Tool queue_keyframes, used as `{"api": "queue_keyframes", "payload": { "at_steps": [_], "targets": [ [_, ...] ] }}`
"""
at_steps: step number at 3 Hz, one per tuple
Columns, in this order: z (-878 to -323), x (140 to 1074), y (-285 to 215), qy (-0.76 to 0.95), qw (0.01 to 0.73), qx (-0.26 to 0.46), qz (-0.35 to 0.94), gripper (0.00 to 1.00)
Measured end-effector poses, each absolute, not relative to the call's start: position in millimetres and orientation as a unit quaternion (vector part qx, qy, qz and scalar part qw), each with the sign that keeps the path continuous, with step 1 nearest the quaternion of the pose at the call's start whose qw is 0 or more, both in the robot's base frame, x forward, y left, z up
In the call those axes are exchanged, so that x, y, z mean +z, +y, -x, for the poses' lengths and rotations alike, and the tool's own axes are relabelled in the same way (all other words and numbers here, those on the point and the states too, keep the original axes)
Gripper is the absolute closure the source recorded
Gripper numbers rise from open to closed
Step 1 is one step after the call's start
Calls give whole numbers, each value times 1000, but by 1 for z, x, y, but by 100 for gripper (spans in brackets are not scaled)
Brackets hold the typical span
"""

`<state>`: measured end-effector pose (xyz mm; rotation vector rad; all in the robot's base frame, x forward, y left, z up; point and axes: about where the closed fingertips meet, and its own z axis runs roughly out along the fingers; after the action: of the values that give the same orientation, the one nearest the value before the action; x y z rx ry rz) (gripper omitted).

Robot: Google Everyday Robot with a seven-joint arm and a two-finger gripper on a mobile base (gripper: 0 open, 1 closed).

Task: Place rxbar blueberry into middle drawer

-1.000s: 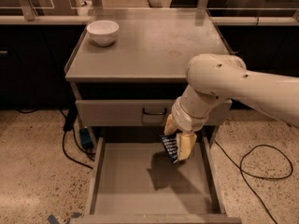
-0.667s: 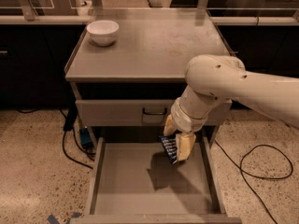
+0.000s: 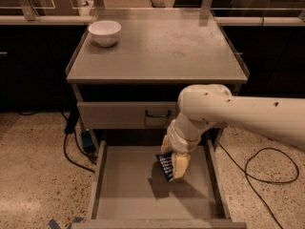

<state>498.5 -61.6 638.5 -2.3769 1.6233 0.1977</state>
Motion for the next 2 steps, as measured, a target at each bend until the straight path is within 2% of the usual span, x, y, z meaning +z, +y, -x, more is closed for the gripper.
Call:
{"api": "queue_keyframes", "payload": {
  "at_steps": [2],
  "targets": [
    [-496, 573, -62, 589, 122, -6, 799, 100]
  ]
}}
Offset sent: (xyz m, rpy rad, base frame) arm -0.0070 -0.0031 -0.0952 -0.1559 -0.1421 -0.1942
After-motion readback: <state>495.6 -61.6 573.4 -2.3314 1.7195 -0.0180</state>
